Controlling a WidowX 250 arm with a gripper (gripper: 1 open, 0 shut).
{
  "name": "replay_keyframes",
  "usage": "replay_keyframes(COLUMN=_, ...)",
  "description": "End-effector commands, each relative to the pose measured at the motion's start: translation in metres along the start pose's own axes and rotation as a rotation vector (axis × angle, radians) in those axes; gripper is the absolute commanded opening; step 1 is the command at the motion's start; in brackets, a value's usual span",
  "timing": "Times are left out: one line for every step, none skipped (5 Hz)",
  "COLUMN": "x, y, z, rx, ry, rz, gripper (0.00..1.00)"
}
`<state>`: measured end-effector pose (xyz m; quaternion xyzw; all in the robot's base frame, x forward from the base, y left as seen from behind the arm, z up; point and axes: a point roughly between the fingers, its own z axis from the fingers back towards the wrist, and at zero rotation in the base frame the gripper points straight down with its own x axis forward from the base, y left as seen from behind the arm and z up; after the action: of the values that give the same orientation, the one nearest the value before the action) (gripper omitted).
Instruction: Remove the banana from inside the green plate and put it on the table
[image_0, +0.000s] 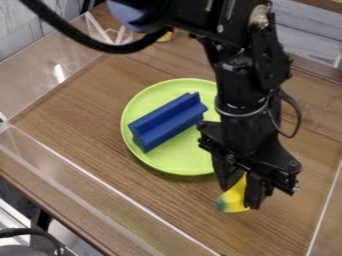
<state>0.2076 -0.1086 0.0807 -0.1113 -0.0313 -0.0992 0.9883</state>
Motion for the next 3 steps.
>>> replay_keyframes(x=0.003, y=0.0015, z=0.0059, rx=-0.008, ry=-0.028, rz=0.003, gripper=0.0)
replay_keyframes(x=0.0022, y=0.0024, z=0.0049, rx=-0.01, ry=-0.024, rz=0.002, gripper=0.0)
replay_keyframes(x=0.0014, y=0.0034, z=0.0038, rx=-0.013, ry=-0.019, rz=0.001, gripper=0.0)
